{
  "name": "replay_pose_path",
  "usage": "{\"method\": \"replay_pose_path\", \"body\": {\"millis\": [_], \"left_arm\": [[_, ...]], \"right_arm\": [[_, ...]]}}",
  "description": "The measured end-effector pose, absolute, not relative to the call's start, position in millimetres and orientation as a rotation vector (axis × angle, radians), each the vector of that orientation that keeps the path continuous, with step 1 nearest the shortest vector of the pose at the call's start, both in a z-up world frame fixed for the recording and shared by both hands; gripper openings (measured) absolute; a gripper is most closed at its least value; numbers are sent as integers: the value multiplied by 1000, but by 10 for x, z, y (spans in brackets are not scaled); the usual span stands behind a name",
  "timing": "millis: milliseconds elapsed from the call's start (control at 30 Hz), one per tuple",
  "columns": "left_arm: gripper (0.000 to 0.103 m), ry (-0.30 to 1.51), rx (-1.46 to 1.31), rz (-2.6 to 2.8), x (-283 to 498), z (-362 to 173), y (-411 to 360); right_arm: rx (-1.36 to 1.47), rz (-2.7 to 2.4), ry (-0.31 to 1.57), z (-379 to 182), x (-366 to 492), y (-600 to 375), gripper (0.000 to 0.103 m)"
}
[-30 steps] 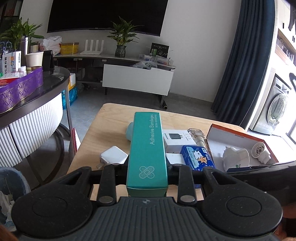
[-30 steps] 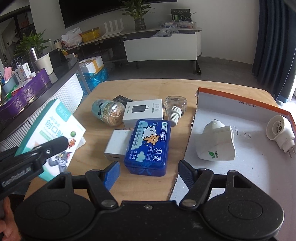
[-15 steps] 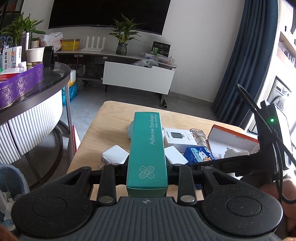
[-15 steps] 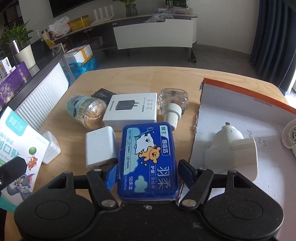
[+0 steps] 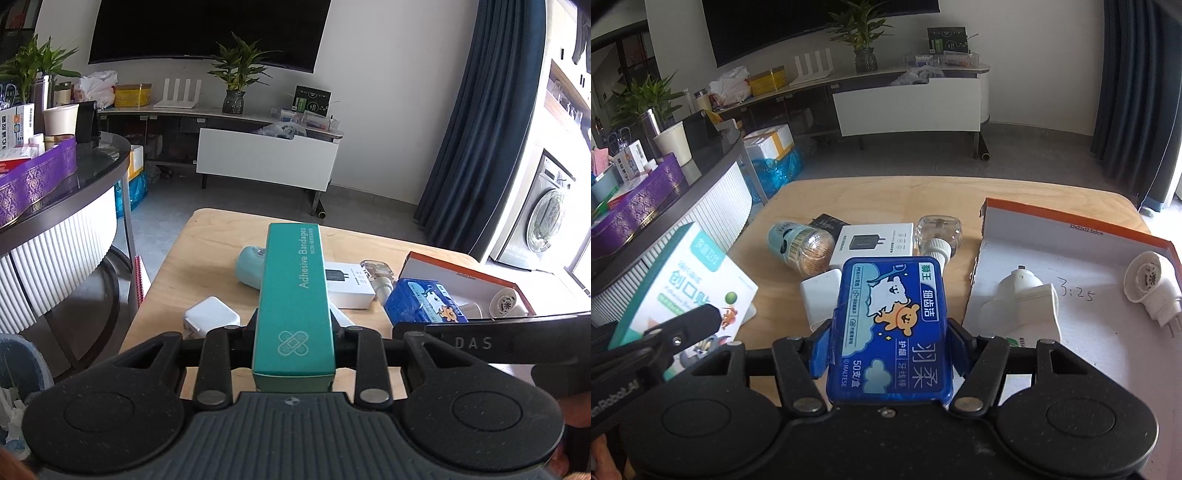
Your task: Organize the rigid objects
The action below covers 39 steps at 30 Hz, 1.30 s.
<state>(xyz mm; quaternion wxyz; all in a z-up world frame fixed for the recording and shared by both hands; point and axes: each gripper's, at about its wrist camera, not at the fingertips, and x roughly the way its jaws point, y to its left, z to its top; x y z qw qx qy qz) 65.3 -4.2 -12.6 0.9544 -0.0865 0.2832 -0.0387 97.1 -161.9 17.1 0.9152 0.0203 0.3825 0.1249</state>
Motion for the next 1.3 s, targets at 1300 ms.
{"method": "replay_pose_path", "body": {"millis": [1300], "left_arm": [[31, 568, -111, -183, 537, 19, -595]], "right_arm": [[141, 139, 694, 524, 131, -2419, 75]]}}
